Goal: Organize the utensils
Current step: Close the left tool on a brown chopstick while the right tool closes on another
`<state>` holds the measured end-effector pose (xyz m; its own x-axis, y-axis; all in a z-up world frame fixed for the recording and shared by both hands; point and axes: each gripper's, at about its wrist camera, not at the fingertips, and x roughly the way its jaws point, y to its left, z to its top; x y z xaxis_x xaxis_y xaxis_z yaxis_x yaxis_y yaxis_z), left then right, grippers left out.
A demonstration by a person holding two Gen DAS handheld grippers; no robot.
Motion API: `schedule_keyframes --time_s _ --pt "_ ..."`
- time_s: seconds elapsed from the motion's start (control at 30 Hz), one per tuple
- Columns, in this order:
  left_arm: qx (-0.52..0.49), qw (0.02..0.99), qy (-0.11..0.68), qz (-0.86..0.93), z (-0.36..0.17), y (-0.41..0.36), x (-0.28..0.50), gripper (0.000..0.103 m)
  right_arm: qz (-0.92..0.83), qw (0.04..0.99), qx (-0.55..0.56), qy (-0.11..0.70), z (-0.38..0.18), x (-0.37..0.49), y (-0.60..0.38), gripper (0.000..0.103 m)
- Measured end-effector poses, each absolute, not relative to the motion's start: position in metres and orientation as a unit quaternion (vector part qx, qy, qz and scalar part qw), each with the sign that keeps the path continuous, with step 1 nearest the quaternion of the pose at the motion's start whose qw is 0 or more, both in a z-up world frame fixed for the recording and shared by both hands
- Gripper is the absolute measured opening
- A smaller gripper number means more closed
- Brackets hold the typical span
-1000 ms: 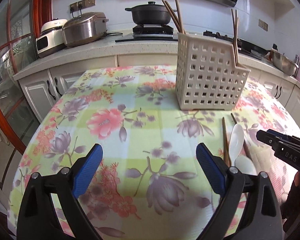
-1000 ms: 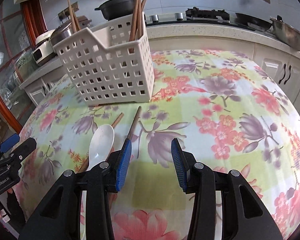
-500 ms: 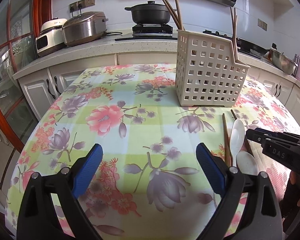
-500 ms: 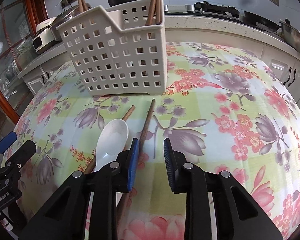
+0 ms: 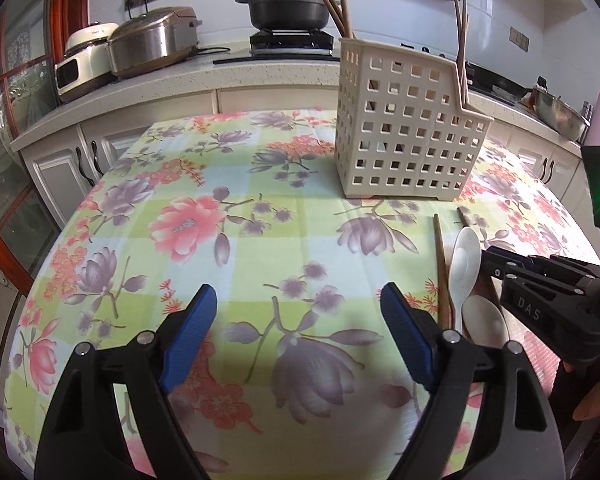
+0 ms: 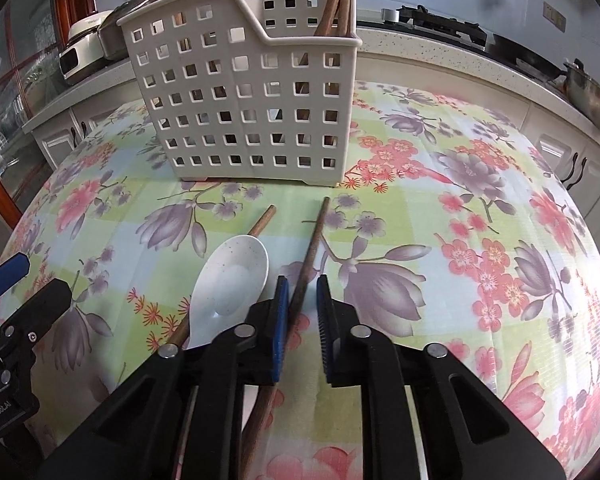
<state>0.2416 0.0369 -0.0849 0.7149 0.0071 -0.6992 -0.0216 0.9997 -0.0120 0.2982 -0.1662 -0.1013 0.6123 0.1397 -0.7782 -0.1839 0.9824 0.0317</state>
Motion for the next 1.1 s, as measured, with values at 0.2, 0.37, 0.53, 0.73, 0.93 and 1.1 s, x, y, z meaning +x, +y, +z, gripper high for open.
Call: schedule_keyframes --time_s 0.2,0.37,0.53,0.73,0.93,1.1 --pt "0.006 0.915 0.403 -0.017 -0.092 0.022 0.259 0.066 0.095 0.896 -0.001 0.433 -0.101 0.292 -0.183 0.006" --pt "0.020 0.904 0.425 -0.040 -0.098 0.000 0.280 0.054 0.099 0.895 0.023 0.435 -0.101 0.288 -0.200 0.006" --pt "0.031 0.900 0.431 -0.055 -0.099 -0.023 0.291 0.051 0.102 0.895 0.039 0.433 -0.101 0.285 -0.213 0.006" --pt "0.048 0.899 0.430 -0.064 -0.099 -0.044 0.291 0.051 0.107 0.894 0.057 0.431 -0.101 0.284 -0.224 0.006" --pt "0.055 0.893 0.440 -0.074 -0.105 -0.056 0.293 0.050 0.110 0.893 0.067 0.432 -0.101 0.282 -0.229 0.006" --pt "0.055 0.888 0.449 -0.084 -0.107 -0.059 0.297 0.038 0.110 0.893 0.065 0.433 -0.101 0.283 -0.229 0.006"
